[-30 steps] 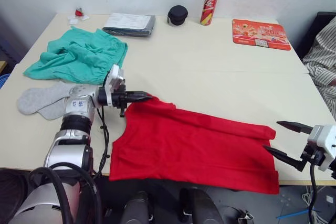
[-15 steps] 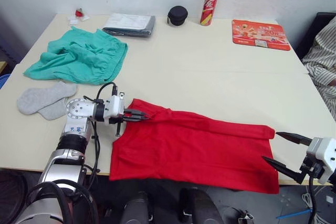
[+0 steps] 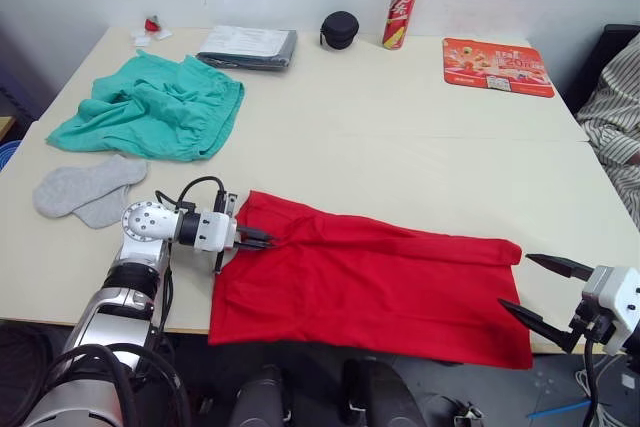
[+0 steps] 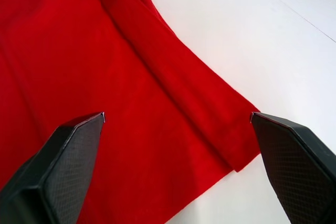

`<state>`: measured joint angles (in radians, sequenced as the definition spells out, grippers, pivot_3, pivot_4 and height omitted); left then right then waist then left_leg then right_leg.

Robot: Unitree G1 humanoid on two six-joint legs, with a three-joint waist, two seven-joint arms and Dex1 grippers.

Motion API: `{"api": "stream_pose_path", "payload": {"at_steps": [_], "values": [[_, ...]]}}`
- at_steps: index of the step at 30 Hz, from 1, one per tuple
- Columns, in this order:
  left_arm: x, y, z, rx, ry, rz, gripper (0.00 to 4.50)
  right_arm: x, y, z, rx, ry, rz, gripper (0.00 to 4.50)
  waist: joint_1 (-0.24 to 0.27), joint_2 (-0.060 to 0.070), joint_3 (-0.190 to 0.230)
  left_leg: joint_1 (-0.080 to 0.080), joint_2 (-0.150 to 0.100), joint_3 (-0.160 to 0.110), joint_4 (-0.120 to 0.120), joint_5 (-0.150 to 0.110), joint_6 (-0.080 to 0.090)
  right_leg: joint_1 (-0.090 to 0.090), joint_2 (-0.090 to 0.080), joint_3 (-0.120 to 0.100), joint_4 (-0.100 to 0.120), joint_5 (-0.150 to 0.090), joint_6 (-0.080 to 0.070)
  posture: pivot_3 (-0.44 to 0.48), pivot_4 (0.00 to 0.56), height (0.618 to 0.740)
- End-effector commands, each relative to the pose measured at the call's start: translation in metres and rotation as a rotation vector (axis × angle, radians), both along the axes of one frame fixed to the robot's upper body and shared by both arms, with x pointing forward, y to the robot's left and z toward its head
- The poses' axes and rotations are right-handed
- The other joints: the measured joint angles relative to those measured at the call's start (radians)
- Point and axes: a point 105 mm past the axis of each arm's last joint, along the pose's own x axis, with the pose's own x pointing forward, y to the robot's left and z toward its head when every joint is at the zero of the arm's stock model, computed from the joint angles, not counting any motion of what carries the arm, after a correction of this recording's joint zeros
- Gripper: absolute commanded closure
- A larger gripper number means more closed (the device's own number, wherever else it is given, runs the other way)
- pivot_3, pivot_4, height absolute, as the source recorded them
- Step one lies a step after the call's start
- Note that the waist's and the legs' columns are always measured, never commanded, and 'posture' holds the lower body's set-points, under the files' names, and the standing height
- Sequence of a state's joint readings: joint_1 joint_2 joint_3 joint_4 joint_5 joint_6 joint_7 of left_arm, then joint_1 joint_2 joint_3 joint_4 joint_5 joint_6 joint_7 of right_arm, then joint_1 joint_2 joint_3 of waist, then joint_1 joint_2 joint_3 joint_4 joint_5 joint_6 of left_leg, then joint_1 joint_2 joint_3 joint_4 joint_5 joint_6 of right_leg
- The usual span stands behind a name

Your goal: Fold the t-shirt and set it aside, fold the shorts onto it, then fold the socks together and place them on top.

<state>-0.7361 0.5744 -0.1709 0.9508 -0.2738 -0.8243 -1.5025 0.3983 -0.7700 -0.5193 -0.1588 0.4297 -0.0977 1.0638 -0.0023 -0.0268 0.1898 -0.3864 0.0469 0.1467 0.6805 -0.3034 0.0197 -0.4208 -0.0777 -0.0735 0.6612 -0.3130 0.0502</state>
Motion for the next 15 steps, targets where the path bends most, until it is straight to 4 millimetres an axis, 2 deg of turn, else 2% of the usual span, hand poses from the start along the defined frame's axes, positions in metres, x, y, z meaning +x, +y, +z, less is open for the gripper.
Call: {"api": "stream_pose_path", "payload": {"at_steps": [1,7,11,13,15], "values": [[-0.009,0.008,0.009,0.064,0.046,-0.083,3.22,0.0,0.004,0.01,0.0,-0.04,-0.002,0.0,-0.002,0.0,0.0,0.0,0.0,0.0,0.0,0.0,0.0,0.0,0.0,0.0,0.0,0.0,0.0,0.0,0.15,0.74],[-0.011,0.017,0.037,-0.046,0.188,0.035,1.4,-0.001,0.008,0.018,0.0,-0.043,-0.005,0.0,-0.002,0.001,0.0,0.0,0.0,0.0,0.0,0.0,0.0,0.0,0.0,0.001,0.0,0.0,0.0,0.0,0.15,0.74],[-0.017,0.003,0.046,-0.145,0.32,0.207,0.15,0.0,0.012,0.023,0.011,-0.05,-0.01,0.0,-0.002,0.001,-0.001,0.0,0.0,-0.001,0.0,0.0,0.0,0.001,0.0,0.001,0.0,0.0,0.0,0.0,0.15,0.74],[-0.021,-0.004,0.046,-0.157,0.358,0.255,0.07,0.001,0.013,0.024,0.015,-0.052,-0.011,0.0,-0.001,0.001,-0.001,0.001,0.001,-0.002,0.0,0.0,0.0,0.002,-0.001,0.001,-0.001,0.0,0.0,0.0,0.15,0.74],[-0.02,-0.02,0.045,-0.189,0.372,0.346,0.07,0.004,0.018,0.026,0.029,-0.063,-0.002,0.0,0.001,0.001,-0.001,0.002,0.0,-0.003,0.0,0.0,0.0,0.005,-0.001,0.0,-0.002,0.0,0.0,0.0,0.15,0.74]]}}
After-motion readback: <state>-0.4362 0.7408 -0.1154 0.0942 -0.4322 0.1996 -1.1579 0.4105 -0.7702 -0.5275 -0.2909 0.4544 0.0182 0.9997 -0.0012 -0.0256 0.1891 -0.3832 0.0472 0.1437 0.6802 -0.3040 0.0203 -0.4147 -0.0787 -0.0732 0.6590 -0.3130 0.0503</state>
